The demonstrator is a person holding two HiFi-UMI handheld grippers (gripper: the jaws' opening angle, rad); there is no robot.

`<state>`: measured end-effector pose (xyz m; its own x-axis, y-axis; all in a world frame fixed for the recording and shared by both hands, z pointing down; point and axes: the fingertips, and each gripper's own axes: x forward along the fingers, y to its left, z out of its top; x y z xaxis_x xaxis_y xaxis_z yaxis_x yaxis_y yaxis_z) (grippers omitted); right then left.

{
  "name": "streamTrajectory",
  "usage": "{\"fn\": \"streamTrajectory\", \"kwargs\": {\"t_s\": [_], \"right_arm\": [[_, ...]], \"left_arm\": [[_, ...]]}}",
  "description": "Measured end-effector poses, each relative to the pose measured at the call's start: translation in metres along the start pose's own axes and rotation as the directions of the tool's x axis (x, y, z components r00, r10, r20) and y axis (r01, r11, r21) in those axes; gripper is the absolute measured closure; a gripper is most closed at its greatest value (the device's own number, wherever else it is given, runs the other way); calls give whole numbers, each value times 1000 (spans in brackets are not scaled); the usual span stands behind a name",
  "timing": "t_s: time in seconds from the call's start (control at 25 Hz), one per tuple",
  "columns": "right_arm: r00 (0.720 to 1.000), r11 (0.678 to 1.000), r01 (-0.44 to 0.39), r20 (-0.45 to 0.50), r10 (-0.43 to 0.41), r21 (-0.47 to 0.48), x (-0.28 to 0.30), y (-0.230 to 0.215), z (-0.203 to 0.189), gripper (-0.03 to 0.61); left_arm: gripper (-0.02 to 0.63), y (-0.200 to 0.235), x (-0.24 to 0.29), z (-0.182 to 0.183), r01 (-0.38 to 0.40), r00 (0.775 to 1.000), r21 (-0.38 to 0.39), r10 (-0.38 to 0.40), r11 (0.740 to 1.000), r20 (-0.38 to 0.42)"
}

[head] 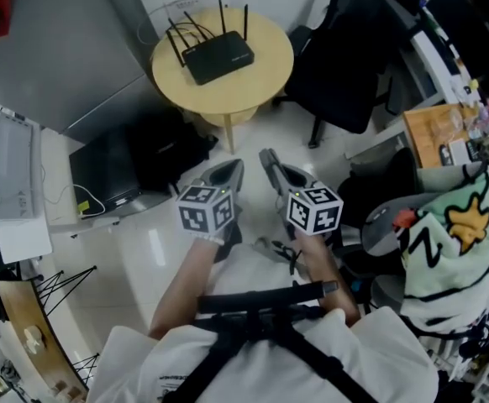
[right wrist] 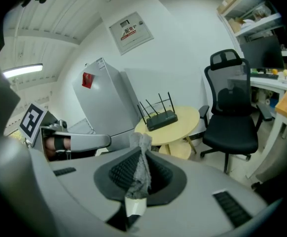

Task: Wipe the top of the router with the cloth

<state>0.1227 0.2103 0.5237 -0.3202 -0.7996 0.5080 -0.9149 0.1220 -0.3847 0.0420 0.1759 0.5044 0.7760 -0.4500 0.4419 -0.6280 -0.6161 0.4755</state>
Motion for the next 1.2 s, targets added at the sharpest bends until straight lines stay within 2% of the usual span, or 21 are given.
{"fn": "streamTrajectory", "kwargs": {"t_s": [0.28, 0.52, 0.84, 1.2], "right_arm": [[999, 999, 39, 26, -39, 14, 73, -10, 71, 540], [998, 998, 60, 20, -60, 30, 131, -8, 109, 540], [997, 997, 70, 27, -71, 31, 203, 4, 149, 540], [998, 999, 53, -24, -52, 10, 261, 11, 167, 540]], "left_arm": [[617, 59, 43, 71, 32, 999, 5, -32, 999, -13], [617, 109, 61, 117, 45, 999, -3, -45, 999, -16], [617, 177, 81, 149, 47, 998, -29, -47, 998, -33], [617, 227, 91, 173, 26, 999, -76, -28, 997, -21]]}}
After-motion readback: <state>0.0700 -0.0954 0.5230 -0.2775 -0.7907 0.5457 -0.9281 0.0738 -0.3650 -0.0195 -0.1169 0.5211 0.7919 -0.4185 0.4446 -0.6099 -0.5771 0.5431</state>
